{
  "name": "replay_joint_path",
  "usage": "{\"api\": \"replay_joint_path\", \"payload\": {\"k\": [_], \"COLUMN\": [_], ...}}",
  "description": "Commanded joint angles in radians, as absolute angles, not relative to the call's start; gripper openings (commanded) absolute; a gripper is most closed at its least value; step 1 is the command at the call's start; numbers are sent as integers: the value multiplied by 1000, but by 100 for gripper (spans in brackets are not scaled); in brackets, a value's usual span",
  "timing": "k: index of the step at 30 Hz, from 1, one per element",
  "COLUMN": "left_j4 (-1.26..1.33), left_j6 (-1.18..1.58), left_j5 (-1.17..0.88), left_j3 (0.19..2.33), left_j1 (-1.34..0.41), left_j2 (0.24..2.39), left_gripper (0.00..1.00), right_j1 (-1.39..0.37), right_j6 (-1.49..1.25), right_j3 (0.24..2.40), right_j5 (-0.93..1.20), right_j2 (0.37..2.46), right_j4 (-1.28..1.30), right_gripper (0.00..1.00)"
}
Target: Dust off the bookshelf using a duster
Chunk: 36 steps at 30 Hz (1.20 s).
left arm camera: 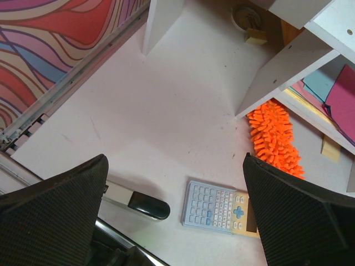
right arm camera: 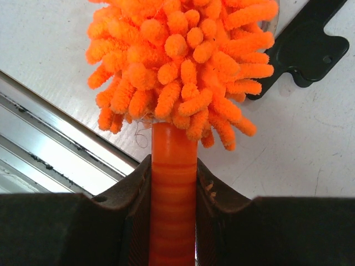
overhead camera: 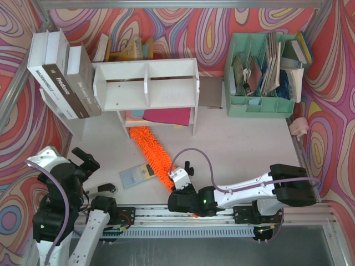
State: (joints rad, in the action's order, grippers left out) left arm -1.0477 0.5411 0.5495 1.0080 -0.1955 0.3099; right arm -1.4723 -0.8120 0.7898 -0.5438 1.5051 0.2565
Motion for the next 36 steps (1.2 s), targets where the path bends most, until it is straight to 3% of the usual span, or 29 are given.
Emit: {"api": "replay_joint_path", "payload": {"k": [1, 13, 27, 36], "left_j4": [-1034, -1034, -1034, -1034], "left_j6": [526, 526, 526, 527], "left_j5": [546, 546, 547, 546], "left_j3": [994, 994, 994, 994], "left_j1": [-187, -187, -187, -187], "left_j2": [318, 316, 312, 310], "left_gripper": [98, 98, 98, 98], "right_j1": [-1482, -1554, -1537, -1532], "right_j6": [-810, -812, -916, -852], "right_j3": [797, 867, 809, 883], "right_j5": [-563, -723, -692, -765], "right_j2": [1520, 1361, 1521, 1389], "right_j4": [258, 330, 336, 353], "right_gripper": [0, 0, 0, 0]}}
